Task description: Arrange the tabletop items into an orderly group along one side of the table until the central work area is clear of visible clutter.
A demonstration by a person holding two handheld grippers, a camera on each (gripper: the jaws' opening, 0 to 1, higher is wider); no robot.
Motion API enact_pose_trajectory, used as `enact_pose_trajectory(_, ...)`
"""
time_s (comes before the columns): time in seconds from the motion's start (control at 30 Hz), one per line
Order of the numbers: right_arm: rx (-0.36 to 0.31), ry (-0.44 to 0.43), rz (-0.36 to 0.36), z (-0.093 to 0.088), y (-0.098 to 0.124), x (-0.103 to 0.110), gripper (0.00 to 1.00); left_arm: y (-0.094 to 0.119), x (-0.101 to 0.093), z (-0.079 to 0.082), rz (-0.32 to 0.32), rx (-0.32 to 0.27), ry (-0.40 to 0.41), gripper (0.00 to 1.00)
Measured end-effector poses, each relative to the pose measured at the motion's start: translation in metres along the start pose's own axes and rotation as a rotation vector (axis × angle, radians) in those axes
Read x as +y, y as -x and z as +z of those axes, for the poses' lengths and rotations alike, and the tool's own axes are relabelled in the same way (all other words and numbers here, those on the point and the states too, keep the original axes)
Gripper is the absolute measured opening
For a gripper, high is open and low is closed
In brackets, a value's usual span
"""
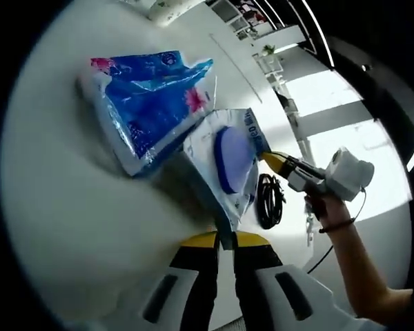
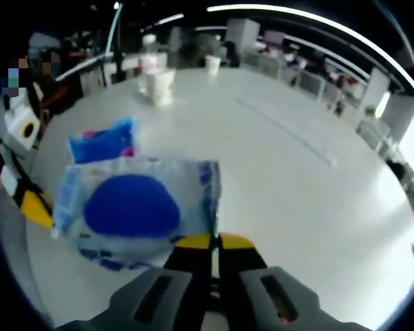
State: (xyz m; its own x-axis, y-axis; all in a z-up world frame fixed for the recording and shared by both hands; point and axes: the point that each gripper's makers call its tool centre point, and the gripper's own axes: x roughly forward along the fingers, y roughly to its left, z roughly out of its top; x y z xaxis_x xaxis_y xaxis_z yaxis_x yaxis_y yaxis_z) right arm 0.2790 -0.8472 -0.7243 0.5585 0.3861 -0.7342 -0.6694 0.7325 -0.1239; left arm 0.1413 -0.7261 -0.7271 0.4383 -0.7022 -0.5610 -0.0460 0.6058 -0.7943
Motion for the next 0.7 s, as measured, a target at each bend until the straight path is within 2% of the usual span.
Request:
enact_pose_trajectory(0.6,-0.019,-0.047,0.000,0.001,0.025,-0.002,0.00,0.017,-0.008,0.027,-0.001,-0.051,-0.084,0.05)
enact_pose_trajectory(0.7,-0.023,-0.046,0.015,0.004,0.027,0.000,0.00,0.022,-0.005,0.034,0.018,-0.061,-0.128,0.05)
